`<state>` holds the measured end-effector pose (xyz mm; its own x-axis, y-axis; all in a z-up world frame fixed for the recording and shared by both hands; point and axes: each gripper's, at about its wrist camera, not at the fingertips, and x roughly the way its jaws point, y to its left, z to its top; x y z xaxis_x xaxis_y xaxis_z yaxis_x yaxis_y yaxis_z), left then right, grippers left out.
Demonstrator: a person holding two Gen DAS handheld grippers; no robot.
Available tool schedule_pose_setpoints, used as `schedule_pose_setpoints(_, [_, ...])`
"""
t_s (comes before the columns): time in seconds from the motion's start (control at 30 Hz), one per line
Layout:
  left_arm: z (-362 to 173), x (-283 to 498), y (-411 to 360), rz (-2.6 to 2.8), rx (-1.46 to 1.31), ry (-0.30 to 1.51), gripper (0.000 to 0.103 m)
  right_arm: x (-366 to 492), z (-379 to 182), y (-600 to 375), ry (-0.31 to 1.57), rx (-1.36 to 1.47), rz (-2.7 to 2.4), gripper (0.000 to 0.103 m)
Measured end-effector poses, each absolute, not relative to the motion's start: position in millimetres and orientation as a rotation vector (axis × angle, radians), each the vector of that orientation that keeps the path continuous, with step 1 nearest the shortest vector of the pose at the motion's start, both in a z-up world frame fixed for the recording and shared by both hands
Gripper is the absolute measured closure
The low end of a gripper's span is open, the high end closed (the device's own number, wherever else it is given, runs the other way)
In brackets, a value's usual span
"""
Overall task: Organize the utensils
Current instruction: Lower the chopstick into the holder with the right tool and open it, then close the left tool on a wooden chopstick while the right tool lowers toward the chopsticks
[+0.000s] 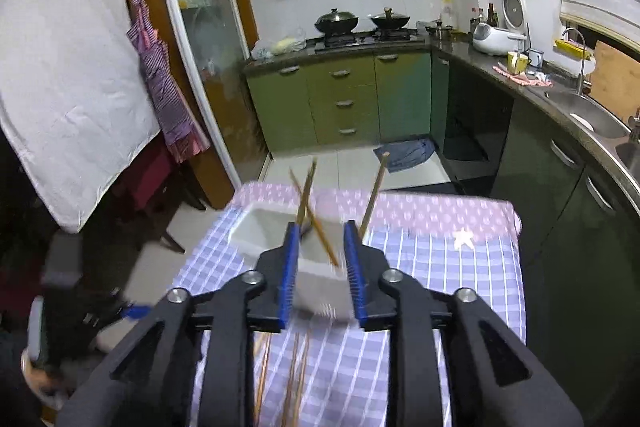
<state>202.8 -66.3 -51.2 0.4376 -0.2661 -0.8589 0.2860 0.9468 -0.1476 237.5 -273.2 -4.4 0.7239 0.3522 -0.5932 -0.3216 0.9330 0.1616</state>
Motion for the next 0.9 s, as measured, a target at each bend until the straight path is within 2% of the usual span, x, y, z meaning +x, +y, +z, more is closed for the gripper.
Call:
schedule_pose_setpoints(0.27, [-104, 213, -90, -0.293, 0.041, 1.239, 0.035, 203, -106, -302, 0.906, 0.032, 0.321, 0.077])
schedule_pose_setpoints(0.33, [-116, 213, -93, -0.276, 0.045, 1.276, 0.038, 203, -128, -309, 0.961, 0.034, 0.315, 0.077])
schedule_pose_setpoints(0.4, [-126, 215, -96, -0.248, 0.056, 1.308, 0.049, 205, -141, -312, 0.994, 0.031, 0.315, 0.077])
schedule_pose_setpoints(0.63, [-150, 224, -105, -0.191, 0.091, 1.365, 0.062, 202, -158, -315, 1.031, 0.031, 0.339, 0.077])
schedule_pose_setpoints(0.7, [-155, 227, -107, -0.177, 0.1, 1.374, 0.072, 205, -158, -312, 1.04, 0.033, 0.342, 0.077])
schedule_pose_setpoints(0.83, [-165, 230, -111, -0.162, 0.099, 1.405, 0.083, 208, -163, -313, 1.053, 0.042, 0.347, 0.076])
schedule_pose_setpoints(0.9, [-167, 231, -113, -0.154, 0.098, 1.409, 0.084, 208, -163, -314, 1.054, 0.046, 0.348, 0.076])
